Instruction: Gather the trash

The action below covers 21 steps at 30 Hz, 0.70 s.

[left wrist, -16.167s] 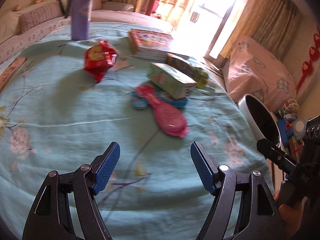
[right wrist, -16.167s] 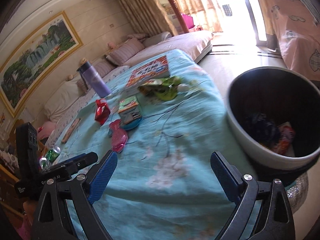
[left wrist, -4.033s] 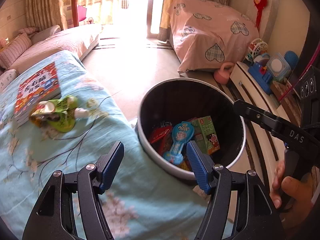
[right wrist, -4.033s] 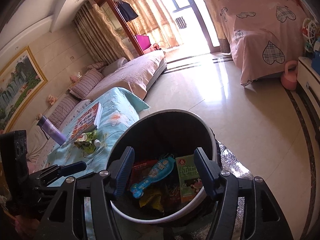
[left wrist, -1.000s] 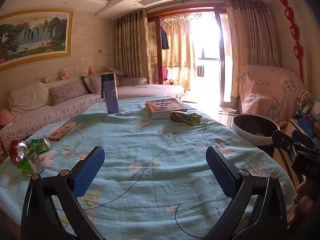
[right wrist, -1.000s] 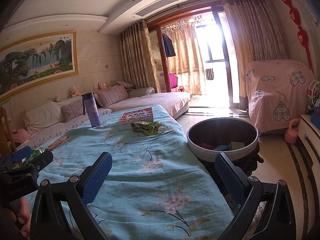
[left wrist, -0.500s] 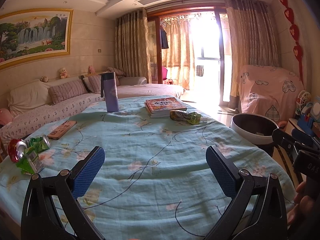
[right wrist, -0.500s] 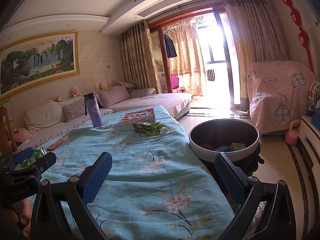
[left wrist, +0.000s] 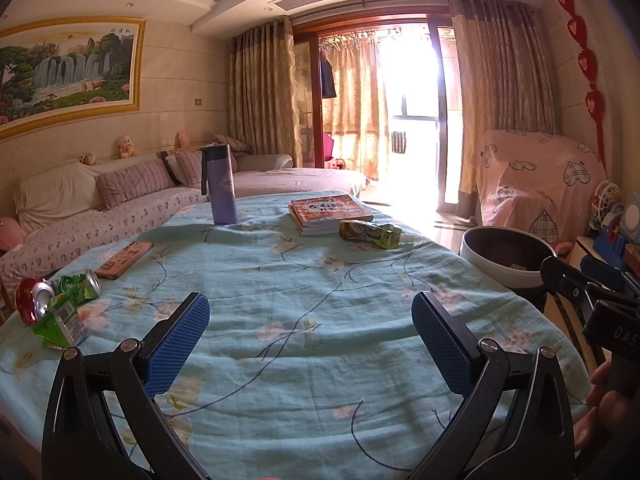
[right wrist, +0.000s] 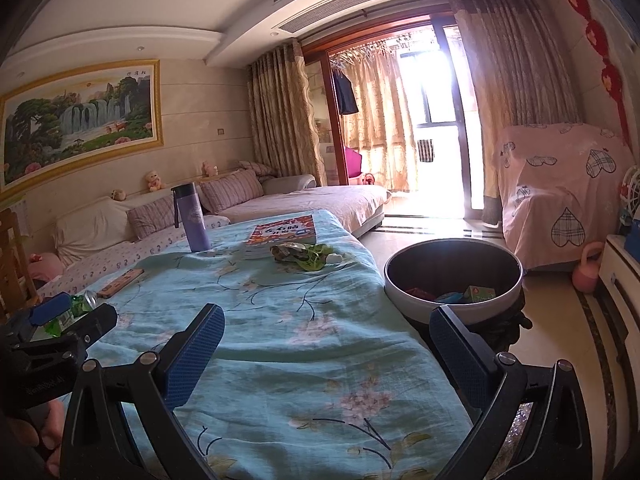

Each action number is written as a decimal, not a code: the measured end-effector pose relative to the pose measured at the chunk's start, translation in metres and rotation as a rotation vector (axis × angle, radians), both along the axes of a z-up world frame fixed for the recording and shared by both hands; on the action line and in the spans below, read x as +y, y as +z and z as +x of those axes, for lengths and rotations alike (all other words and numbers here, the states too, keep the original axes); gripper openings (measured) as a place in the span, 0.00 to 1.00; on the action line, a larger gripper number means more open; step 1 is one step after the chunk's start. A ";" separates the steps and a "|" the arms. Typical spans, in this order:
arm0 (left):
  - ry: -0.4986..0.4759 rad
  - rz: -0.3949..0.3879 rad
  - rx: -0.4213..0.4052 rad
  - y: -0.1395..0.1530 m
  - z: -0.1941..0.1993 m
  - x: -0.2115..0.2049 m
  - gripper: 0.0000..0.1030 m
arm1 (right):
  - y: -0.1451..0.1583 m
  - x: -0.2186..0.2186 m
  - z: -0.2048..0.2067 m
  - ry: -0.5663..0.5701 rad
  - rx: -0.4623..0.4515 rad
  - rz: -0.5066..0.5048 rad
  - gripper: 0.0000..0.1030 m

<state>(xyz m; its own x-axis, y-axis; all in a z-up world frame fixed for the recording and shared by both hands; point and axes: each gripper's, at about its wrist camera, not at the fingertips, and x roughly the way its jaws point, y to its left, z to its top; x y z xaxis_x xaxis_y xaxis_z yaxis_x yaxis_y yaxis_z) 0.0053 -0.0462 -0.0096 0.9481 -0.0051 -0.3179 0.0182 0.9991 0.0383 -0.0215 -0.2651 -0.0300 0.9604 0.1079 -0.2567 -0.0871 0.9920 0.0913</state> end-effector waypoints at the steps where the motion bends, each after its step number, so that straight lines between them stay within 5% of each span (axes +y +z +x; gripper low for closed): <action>1: 0.000 0.000 0.001 0.000 0.000 0.000 1.00 | 0.000 0.000 0.000 0.000 0.000 0.001 1.00; 21: -0.008 -0.001 0.012 -0.003 0.002 0.001 1.00 | 0.002 0.003 -0.002 0.006 -0.008 0.001 1.00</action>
